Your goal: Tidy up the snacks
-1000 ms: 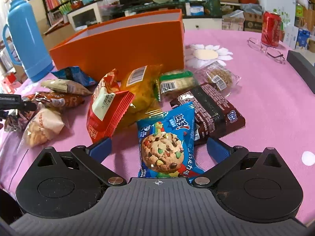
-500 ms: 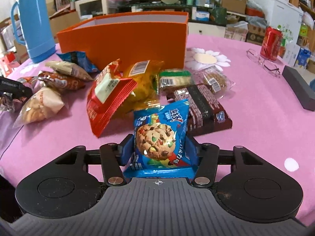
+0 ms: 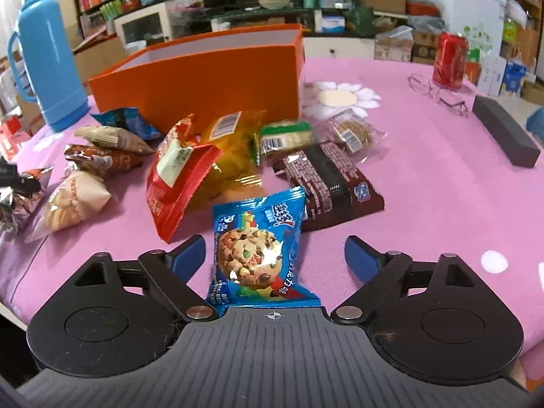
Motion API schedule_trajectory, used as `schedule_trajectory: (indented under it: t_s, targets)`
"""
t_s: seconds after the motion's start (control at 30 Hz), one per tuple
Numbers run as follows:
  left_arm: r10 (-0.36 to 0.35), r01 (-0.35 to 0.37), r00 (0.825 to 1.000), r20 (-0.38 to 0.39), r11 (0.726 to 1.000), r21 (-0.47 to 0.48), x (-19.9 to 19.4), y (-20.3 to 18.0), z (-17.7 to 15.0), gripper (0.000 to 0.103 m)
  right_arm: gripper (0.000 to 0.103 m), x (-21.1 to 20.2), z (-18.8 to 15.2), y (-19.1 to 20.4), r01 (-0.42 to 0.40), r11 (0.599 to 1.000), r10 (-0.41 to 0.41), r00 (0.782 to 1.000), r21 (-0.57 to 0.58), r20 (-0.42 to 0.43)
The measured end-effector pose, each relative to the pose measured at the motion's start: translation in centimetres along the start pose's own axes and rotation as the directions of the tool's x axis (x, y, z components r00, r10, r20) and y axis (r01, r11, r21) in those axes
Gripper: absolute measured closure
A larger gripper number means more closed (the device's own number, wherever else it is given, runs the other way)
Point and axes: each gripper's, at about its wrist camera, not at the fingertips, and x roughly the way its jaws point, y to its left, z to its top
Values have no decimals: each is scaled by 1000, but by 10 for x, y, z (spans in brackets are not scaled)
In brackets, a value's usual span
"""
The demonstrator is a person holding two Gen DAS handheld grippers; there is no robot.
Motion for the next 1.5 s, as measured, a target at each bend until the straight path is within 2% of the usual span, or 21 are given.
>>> schedule_trajectory:
  t_s: [0.1,0.27,0.5,0.8,1.5]
  targets:
    - [-34,34,999,-5,999,-10,1,-1,4,11,17,8,-2,-1,20,1000,-20,999,-4,-26]
    - [2,-5,999,46,997,73,-7,-1,-1,11,10,16,1,0,25,1000,-25,1000,2,-19]
    - [3,-4,1000,9,994,105,1,4,-4,11,9,24,3,11,48,997,-50,999,-64,-22]
    - [34,-28,999,-41,990,140,13,-7,-10,11,9,25,3,11,46,997,-47,999,-66,-16]
    - [69,-63,997,-31,984,164,17,-10,-11,11,10,26,3,12,49,997,-50,999,-59,-9]
